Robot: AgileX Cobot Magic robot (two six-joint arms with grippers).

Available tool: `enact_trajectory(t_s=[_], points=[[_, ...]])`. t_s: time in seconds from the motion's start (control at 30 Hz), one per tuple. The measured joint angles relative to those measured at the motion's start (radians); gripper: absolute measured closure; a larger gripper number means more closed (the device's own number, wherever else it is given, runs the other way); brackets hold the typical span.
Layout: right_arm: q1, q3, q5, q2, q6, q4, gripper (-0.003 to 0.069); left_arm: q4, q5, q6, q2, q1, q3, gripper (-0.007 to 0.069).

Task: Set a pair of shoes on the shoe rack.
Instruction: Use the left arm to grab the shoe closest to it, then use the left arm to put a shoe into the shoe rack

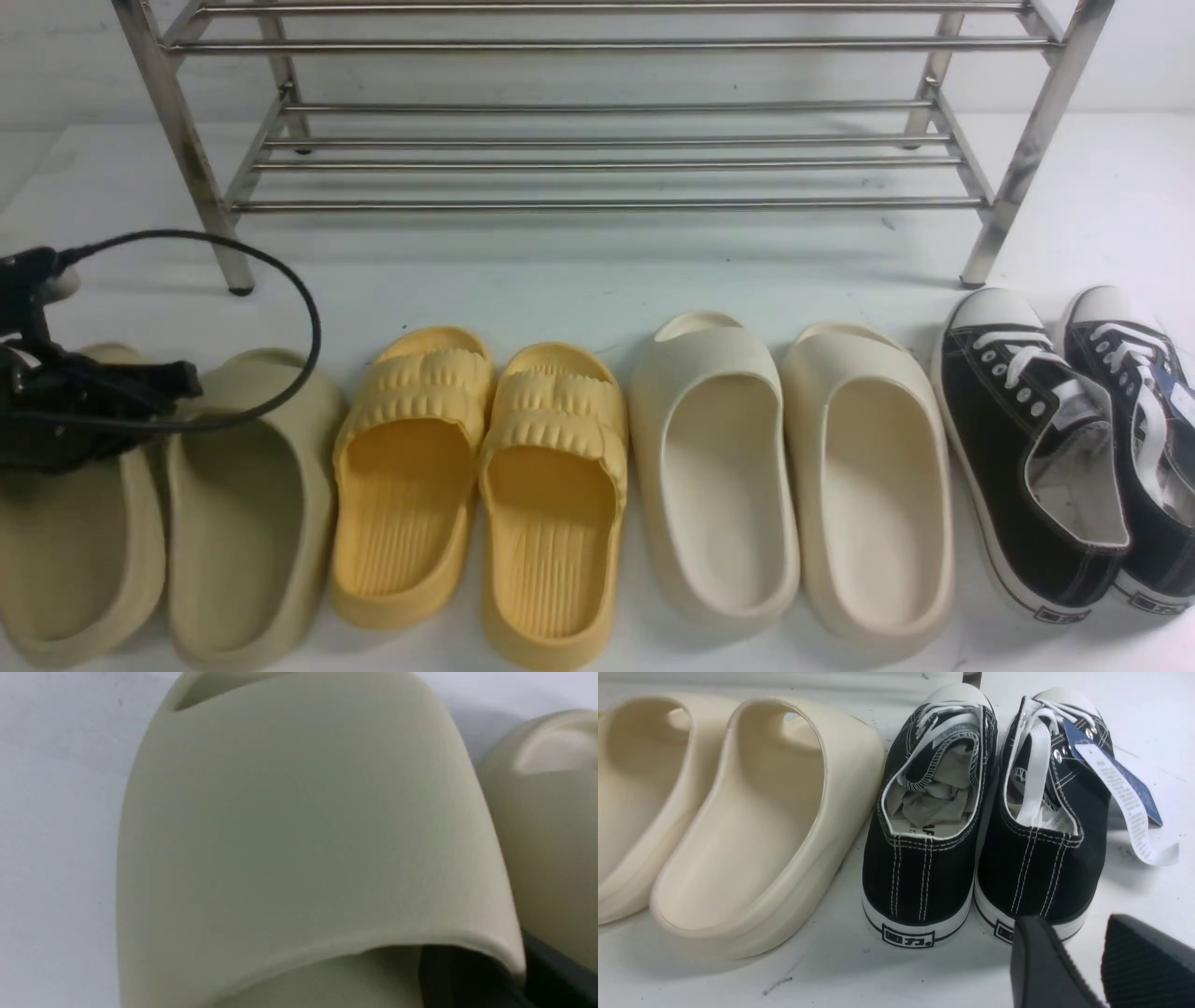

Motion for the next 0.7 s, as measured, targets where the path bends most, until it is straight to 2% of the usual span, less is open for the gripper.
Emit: enact_trajectory(t_s=[0.13,0.33,0.7], points=[[0.000,0.000,0.000,0.000,0.000,0.000,0.0420,0.005,0.192,0.036,-0.160,-0.144,-0.090,0.0586],[0.000,0.000,0.000,0.000,0.000,0.000,0.0420,0.004,0.350,0.061,-0.130,-0.309,-0.256,0.0586],[0.000,0.000,0.000,0.000,0.000,0.000,0.0420,0.065,0.374,0.072,0.175,-0.333,-0.580,0.0586]])
